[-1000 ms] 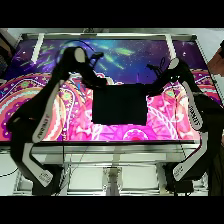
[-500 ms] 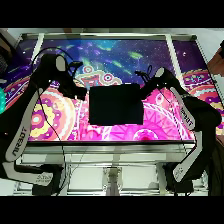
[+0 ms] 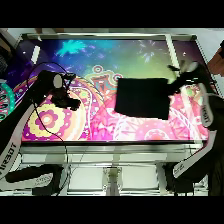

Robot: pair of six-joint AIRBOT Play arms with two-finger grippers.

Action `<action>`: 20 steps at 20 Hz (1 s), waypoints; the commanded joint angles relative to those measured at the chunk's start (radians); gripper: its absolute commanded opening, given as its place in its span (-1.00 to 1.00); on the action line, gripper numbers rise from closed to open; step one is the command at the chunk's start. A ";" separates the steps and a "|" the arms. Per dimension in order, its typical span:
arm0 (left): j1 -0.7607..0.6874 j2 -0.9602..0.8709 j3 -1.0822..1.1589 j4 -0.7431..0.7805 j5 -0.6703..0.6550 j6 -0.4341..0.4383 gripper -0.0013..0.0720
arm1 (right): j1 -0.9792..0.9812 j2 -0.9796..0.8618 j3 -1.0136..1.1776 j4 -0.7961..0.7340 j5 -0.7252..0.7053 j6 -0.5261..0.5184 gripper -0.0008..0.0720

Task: Fold the clothes and pants, and hang the long-sleeved shirts on hangers.

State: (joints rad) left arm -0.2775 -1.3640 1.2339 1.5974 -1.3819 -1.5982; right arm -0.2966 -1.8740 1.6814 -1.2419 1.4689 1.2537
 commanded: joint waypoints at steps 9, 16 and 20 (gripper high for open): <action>0.001 0.009 -0.042 0.026 0.021 -0.038 0.40 | -0.686 0.081 0.000 -0.148 0.067 0.106 -0.82; 0.001 0.009 -0.042 0.026 0.020 -0.037 0.40 | -0.711 0.149 0.000 -0.112 0.057 0.117 -0.04; 0.001 0.009 -0.042 0.026 0.013 -0.037 0.40 | -0.590 0.252 0.000 -0.089 0.050 0.126 -0.04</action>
State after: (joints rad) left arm -0.2775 -1.3556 1.1923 1.6230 -1.3624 -1.6356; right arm -0.9497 -1.6825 1.6817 -1.3479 1.5253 1.3712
